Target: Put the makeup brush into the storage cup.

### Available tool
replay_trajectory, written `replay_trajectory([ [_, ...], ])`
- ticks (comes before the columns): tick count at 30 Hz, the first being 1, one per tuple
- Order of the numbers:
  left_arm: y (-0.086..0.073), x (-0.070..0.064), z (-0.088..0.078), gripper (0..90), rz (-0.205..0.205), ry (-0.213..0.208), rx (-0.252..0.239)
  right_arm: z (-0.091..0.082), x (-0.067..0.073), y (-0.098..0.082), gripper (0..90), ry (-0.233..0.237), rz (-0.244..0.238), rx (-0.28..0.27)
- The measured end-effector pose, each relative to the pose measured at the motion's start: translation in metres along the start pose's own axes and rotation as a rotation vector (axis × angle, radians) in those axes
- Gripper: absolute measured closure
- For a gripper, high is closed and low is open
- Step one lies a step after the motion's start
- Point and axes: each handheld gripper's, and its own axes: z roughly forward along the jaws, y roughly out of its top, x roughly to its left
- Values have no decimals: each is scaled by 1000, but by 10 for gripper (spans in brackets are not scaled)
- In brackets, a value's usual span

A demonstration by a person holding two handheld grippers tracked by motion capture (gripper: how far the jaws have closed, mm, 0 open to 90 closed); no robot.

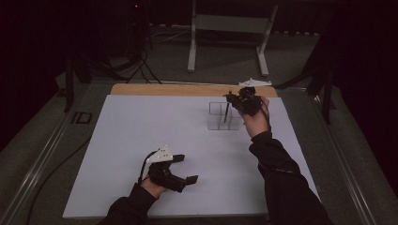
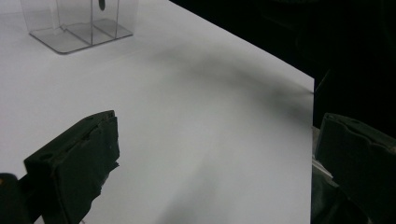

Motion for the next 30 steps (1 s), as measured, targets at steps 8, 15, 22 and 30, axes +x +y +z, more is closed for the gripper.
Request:
replay_trajectory([
  [8,0,0,0,10,-3,0,-1,9,-1,-7,839,-1,9,37],
  [15,0,0,0,9,-5,1,-3,10,4,-12,559,-26,-14,32],
  [22,0,0,0,9,2,6,1,2,10,-9,267,-46,-13,40],
  [30,0,-1,0,9,1,3,8,-12,12,-11,121,14,11,70],
])
